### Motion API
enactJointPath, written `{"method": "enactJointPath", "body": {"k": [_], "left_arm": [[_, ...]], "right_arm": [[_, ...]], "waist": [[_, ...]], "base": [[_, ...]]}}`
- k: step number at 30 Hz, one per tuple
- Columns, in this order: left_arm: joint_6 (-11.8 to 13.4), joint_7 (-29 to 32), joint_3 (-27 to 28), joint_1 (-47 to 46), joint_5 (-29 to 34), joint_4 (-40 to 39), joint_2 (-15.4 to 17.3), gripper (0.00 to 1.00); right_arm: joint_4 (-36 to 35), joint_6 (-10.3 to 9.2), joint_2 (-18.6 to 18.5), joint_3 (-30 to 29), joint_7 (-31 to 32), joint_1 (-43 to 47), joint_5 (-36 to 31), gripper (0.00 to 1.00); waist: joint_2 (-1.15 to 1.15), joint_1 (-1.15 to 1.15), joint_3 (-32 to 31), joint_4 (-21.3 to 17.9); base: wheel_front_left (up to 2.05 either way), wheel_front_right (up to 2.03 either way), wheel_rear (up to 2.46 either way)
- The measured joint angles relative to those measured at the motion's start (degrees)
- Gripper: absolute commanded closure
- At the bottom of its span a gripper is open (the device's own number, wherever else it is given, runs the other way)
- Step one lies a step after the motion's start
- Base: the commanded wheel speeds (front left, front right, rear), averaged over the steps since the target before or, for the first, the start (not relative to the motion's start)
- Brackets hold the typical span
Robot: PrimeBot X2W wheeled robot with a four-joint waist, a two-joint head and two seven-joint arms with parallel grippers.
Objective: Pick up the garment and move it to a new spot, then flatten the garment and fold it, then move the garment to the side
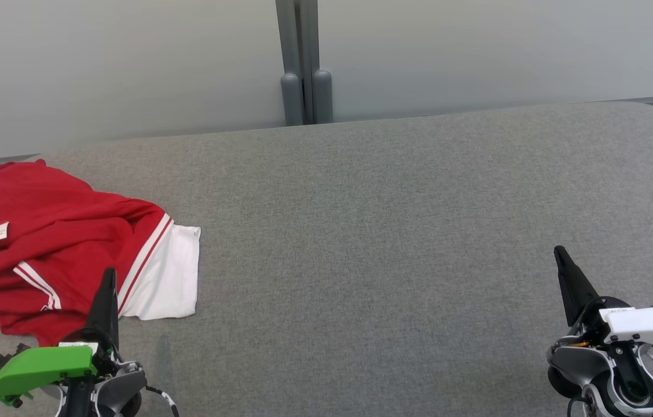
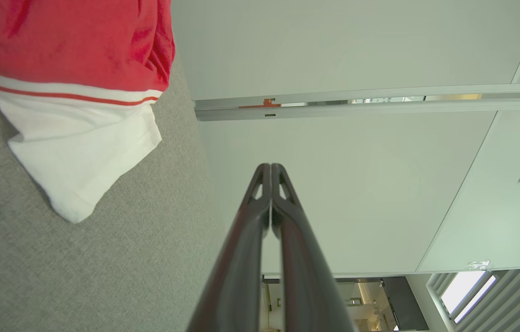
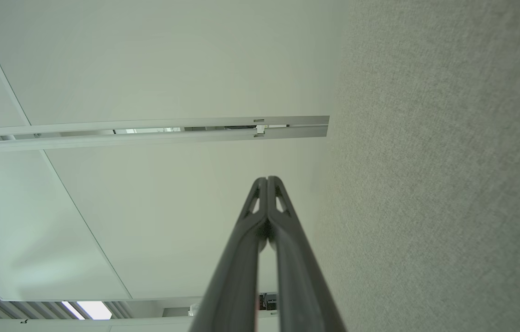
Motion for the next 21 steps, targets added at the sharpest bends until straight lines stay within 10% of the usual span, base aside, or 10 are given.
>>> {"method": "enactJointPath", "body": {"k": [21], "left_arm": [[0.0,0.0,0.0,0.0,0.0,0.0,0.0,1.0]], "right_arm": [[0.0,0.0,0.0,0.0,0.0,0.0,0.0,1.0]], "waist": [[0.0,0.0,0.0,0.0]], "base": [[0.0,0.0,0.0]]}}
